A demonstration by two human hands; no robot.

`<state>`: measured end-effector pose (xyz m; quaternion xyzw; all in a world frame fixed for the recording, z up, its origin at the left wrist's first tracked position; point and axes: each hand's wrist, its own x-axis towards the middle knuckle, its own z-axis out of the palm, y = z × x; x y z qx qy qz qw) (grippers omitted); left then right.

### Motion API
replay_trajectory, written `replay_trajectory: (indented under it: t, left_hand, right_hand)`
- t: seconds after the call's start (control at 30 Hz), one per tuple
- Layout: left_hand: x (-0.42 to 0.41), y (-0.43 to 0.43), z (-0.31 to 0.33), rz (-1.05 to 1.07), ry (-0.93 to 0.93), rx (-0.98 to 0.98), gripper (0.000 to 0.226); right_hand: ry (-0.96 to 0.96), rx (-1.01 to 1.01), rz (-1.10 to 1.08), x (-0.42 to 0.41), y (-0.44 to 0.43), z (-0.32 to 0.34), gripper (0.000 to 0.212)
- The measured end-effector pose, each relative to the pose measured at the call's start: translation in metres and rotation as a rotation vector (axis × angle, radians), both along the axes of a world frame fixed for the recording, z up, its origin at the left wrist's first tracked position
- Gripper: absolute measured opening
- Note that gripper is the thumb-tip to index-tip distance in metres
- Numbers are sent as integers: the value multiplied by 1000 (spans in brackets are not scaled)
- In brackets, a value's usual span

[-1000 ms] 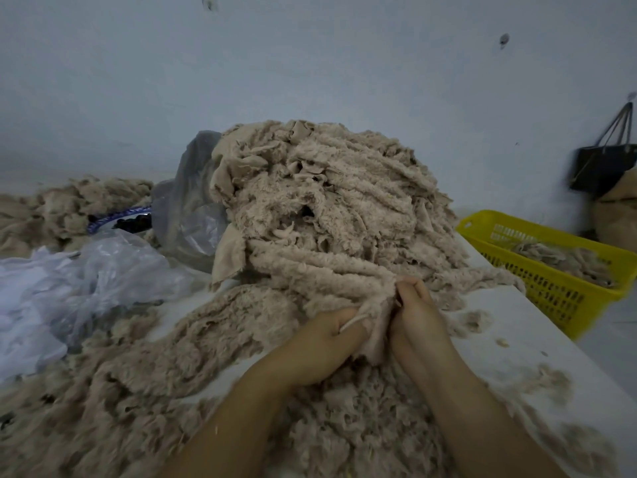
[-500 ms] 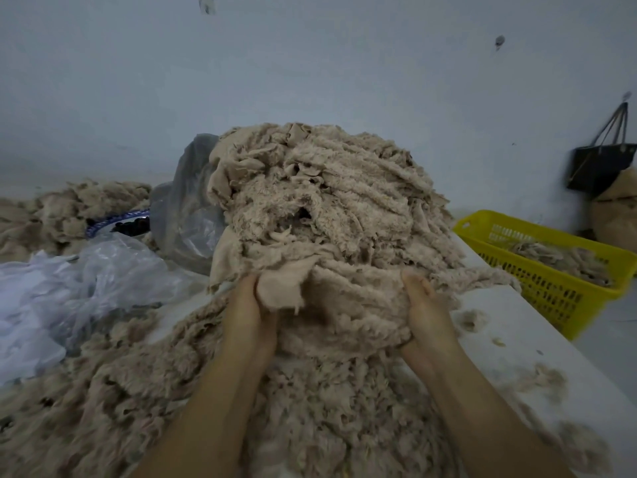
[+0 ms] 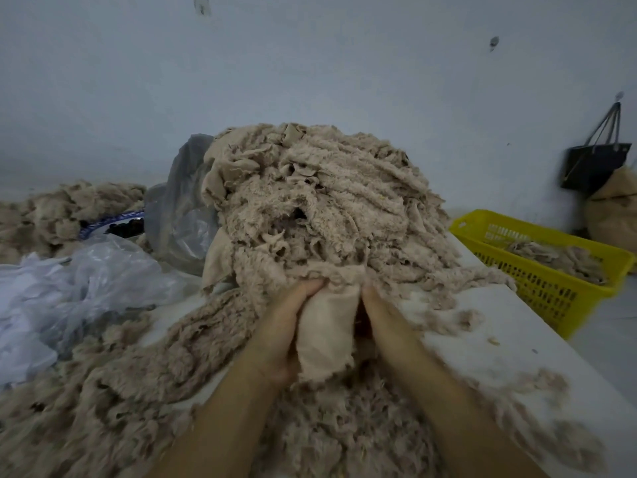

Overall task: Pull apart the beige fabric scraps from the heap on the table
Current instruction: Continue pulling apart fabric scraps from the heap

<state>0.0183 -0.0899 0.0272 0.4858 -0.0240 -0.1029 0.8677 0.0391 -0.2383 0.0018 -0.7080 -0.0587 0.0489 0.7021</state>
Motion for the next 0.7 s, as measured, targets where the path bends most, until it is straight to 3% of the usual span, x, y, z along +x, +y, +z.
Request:
replay_trajectory:
  t: [0.03,0.13,0.2,0.33,0.5,0.6,0.7]
  left_hand:
    - [-2,-2,0,-27,-22,9,36]
    - [-7,-7,-1,-78,-86,88,28]
    - [-10,-12,-2,-106,-105,174,21]
    - [-10,-20,-5,-137,-144,252,23]
    - [-5,-15,-12,-167,-222,384,20]
    - [1,-14,-15,-87,-168,455,43]
    - [8,-9,-16,98,-101,413,44]
  right_hand:
    - [70,101,51,0,2,0,80]
    - [140,475,149,4,-5,9,51]
    - [148,571,176,5,-13,15,43]
    - [249,459,157,4,-13,13,58]
    - [233,382,139,4,-11,12,23]
    - [74,285,48,7,-7,5,16]
    - [-178,85,-28,4,-3,8,28]
